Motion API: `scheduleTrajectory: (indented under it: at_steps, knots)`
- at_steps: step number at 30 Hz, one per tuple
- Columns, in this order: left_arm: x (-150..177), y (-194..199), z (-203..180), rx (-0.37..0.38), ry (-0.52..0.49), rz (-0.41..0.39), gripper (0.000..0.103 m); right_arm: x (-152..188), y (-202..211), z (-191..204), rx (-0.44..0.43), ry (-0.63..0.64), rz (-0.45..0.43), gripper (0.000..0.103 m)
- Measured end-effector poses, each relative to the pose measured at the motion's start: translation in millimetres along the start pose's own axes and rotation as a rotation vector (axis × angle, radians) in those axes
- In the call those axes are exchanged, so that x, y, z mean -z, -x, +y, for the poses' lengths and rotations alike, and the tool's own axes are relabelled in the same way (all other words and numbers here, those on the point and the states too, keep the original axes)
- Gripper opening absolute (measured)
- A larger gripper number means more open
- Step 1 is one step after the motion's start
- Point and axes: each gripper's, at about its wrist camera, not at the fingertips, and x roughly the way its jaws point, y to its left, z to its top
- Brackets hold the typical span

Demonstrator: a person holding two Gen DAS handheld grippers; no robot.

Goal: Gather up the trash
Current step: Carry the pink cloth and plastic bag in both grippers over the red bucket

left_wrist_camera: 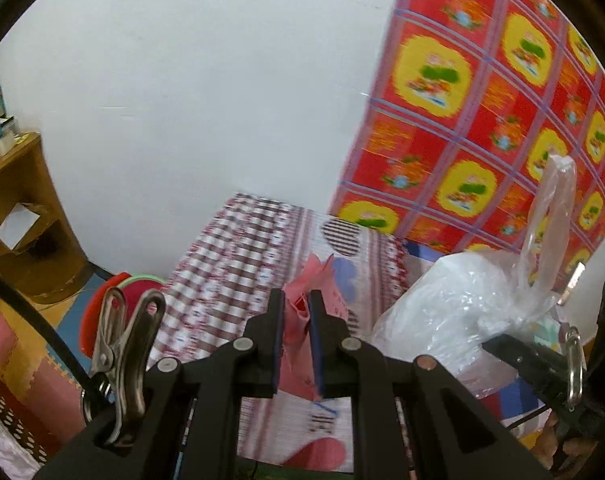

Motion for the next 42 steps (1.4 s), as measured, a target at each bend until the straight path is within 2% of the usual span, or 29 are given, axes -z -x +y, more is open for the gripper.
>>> scheduleTrajectory:
  at_steps: [11,21,28,42]
  knots:
    - [-24.0,-9.0,104.0,-0.067,0.071,0.015,0.012,-31.1,-85.9,87.5,-0.050,0.080,0.057,0.011]
    - [-47.9,-31.8,194.2,-0.129,0.130,0.027,0.012,-55.9,-170.8,149.0,-0.081,0.159,0.122,0.011]
    - [-53.7,-63.1,250.5,-0.163,0.188,0.075,0.012,-67.3,-226.8,178.1,-0.085,0.200,0.177,0.011]
    - [-39.7,-146.7,317.5,-0.170,0.251,0.209,0.012,-67.6,-350.0,210.5,-0.026,0.311,0.356,0.011]
